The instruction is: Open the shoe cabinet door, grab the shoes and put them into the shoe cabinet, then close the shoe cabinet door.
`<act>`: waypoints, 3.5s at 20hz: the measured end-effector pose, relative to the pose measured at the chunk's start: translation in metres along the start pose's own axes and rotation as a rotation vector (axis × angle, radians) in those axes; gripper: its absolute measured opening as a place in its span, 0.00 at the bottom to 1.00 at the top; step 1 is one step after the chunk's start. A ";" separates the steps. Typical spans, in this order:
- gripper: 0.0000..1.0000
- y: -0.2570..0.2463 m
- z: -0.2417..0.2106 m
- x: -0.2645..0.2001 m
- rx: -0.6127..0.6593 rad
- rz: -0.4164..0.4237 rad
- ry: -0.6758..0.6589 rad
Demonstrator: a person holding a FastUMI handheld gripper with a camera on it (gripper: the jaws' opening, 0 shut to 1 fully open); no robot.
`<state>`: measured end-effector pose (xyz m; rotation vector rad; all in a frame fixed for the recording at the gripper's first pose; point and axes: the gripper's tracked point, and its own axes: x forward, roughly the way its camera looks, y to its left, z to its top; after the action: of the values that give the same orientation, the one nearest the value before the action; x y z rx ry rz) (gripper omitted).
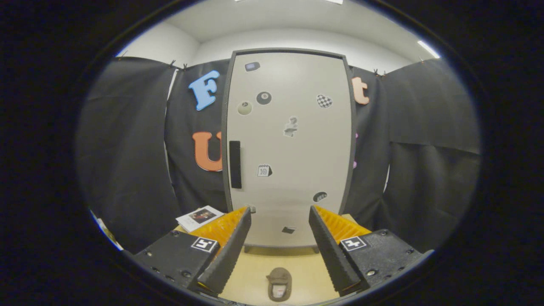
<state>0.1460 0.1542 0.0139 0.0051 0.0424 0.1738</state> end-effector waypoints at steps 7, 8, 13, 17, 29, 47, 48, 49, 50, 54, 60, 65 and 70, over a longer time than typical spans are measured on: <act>0.90 0.055 0.030 0.105 0.069 0.081 -0.010; 0.90 0.062 0.031 0.118 0.071 0.094 -0.011; 0.90 0.088 0.030 0.168 0.046 0.123 0.023; 0.76 0.096 0.027 0.188 0.041 0.114 0.037; 0.34 0.095 0.019 0.193 0.019 0.168 0.058; 0.26 0.037 -0.003 0.040 0.044 0.239 0.072; 0.26 0.032 -0.004 0.031 0.047 0.233 0.070; 0.26 0.020 -0.004 0.013 0.052 0.224 0.069; 0.26 0.012 -0.007 0.003 0.057 0.214 0.067; 0.25 -0.018 -0.014 -0.031 0.068 0.177 0.059; 0.20 -0.062 -0.023 -0.065 0.070 0.086 0.048; 0.11 -0.081 -0.026 -0.079 0.062 0.007 0.043; 0.07 -0.132 -0.024 -0.100 0.054 -0.061 0.049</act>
<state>0.0694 0.0066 -0.0071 0.0533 0.0965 0.1119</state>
